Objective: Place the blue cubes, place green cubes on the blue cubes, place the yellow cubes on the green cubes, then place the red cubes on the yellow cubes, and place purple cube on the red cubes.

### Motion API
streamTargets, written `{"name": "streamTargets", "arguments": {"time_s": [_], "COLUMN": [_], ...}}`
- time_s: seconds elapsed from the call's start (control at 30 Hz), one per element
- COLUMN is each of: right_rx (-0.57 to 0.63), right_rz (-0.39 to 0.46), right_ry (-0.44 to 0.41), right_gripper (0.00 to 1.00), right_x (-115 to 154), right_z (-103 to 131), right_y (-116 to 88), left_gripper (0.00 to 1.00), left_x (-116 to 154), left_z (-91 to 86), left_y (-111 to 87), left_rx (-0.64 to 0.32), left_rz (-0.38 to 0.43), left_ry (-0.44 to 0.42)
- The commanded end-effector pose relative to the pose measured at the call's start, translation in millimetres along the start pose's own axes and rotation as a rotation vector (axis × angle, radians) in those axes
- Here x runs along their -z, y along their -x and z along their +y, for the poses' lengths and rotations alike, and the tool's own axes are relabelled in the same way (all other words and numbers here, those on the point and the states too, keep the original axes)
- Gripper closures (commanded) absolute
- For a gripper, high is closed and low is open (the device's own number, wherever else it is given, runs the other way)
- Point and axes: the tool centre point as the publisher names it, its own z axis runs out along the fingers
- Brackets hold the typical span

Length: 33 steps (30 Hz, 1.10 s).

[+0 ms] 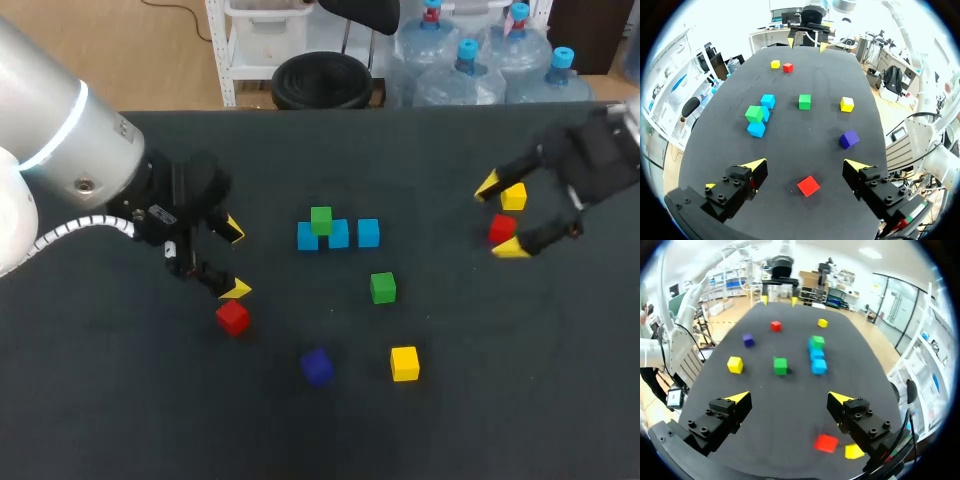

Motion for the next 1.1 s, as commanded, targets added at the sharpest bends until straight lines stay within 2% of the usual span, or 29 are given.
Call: {"name": "streamTargets", "arguments": {"time_s": [0.03,0.3,0.57,1.1], "right_rx": [-0.001,-0.014,0.001,0.003], "right_rz": [0.016,0.033,0.002,-0.002], "right_ry": [0.000,0.006,0.037,0.103], "right_gripper": [0.00,0.00,0.00,0.00], "right_x": [-21,-54,-95,-148], "right_z": [8,19,18,19], "right_y": [6,9,10,19], "left_gripper": [0.00,0.00,0.00,0.00], "left_x": [0,0,0,0], "left_z": [1.4,1.4,1.4,1.4], "left_y": [-0.7,-0.7,-0.7,-0.7], "left_rx": [-0.003,-0.003,-0.003,-0.003], "left_rz": [-0.004,-0.004,-0.004,-0.004], "left_ry": [-0.003,-0.003,-0.003,-0.003]}}
